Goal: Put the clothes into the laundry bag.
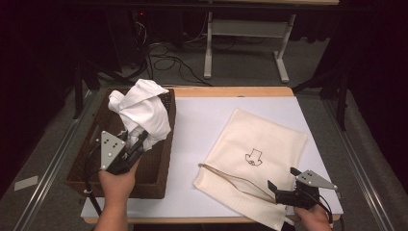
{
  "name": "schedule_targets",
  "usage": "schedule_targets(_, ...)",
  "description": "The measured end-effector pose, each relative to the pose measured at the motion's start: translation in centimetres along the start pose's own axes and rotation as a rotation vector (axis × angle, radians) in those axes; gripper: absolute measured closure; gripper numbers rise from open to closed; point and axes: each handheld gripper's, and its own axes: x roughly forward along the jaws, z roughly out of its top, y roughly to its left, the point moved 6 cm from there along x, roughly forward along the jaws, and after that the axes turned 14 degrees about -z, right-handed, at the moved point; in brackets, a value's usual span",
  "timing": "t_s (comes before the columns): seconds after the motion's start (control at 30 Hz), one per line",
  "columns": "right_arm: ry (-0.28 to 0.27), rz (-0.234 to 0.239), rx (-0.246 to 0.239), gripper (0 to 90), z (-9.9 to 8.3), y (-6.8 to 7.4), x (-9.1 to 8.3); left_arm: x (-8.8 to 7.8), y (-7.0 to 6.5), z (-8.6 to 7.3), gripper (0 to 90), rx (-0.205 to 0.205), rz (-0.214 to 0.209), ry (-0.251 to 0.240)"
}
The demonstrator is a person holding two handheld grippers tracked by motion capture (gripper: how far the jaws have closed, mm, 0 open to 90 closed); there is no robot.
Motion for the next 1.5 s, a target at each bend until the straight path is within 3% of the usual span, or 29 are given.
schedule_targets(0.4, -0.005, 0.004, -0.001, 2.0, 0.1, 0.1, 0.0, 0.4, -2.6, 1.6, 64.6, 0.016, -0.058, -0.031)
schedule_targets(0.77, -0.006, 0.007, -0.003, 2.0, 0.1, 0.1, -0.1, 1.1, -5.6, 2.6, 64.3, 0.017, -0.145, -0.053)
schedule_targets(1.5, -0.009, 0.009, -0.007, 2.0, 0.1, 0.2, -0.2, 3.3, -11.5, 2.0, 64.1, 0.019, -0.314, -0.030)
